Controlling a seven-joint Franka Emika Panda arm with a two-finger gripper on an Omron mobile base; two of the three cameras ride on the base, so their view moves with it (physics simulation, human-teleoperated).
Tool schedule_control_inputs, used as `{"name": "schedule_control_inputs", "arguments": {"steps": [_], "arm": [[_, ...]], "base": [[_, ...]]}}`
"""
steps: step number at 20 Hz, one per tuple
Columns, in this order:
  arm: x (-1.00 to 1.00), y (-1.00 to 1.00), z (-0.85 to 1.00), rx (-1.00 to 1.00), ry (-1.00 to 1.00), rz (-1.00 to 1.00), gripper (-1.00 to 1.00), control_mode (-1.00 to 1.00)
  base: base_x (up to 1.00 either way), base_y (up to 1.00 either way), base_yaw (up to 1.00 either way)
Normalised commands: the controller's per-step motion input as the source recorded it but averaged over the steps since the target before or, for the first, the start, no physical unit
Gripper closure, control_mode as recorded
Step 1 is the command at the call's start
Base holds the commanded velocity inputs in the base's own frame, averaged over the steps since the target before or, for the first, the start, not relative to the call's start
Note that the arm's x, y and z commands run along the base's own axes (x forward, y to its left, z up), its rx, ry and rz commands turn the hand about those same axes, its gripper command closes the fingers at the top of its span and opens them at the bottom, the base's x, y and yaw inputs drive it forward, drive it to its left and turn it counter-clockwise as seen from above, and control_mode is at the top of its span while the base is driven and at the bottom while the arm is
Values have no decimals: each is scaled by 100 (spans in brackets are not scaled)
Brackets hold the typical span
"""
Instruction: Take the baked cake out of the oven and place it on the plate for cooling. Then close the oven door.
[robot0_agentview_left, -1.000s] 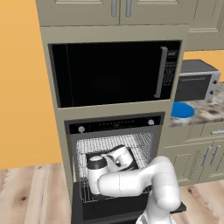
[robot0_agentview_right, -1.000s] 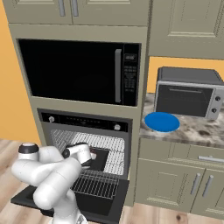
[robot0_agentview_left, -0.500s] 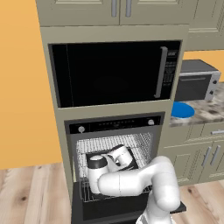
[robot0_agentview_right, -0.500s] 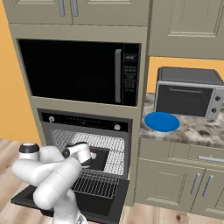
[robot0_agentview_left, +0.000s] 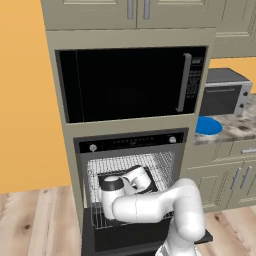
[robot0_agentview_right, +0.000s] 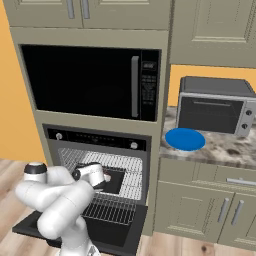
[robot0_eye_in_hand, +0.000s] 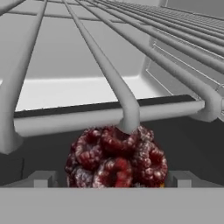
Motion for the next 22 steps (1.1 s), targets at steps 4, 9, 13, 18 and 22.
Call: {"name": "schedule_control_inputs", "arguments": {"steps": [4,9,13,18,22], "arm": [[0,-3,-4,0,0,0,100,-100],[-19,-22,0,1,0,0,100,-100],[-63,-49,0,0,0,0,100,-100],[-63,-43,8,0,0,0,100,-100],[-57,-16,35,0,0,0,100,-100]], "base": [[0,0,0],[0,0,0],[0,0,0],[0,0,0],[0,0,0]]}}
